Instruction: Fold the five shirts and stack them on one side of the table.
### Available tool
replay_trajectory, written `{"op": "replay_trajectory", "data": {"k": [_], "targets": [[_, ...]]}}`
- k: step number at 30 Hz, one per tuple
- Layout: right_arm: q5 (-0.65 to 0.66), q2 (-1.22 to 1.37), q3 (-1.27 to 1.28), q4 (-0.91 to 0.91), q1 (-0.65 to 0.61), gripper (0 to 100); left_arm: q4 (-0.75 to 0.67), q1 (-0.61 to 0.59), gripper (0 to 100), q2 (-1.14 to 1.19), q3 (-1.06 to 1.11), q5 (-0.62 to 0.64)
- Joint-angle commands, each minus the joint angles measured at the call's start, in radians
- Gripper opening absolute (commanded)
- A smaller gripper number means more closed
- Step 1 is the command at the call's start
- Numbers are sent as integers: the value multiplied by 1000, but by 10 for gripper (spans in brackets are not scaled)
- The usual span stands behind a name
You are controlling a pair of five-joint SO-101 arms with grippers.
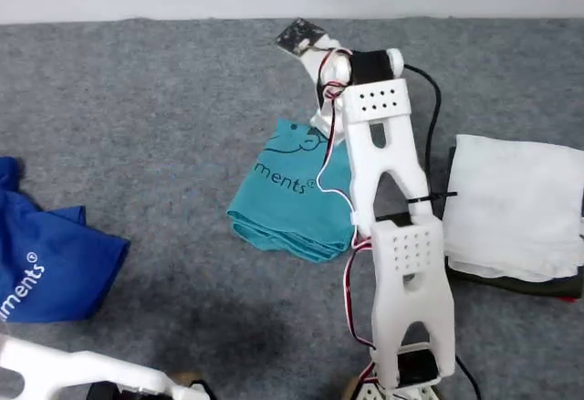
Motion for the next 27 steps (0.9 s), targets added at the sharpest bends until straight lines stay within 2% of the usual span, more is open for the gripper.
{"op": "replay_trajectory", "data": {"k": [1, 5, 11, 16, 22, 27], "targets": [[-57, -202, 199, 42, -22, 240, -15, -8, 19, -23, -1, -8], [-138, -335, 407, 39, -36, 223, -17, -5, 19, -23, -1, -8], [-144, -401, 626, 38, -101, 3, -17, -2, 19, -23, -1, -8], [-152, -397, 769, 25, -137, 9, -18, -2, 19, -21, -1, -12], [-152, -341, 985, -122, -194, 10, -54, 0, 19, -23, 39, -12], [-161, -367, 999, -125, -236, 10, -61, 0, 19, -23, 76, -14]]}}
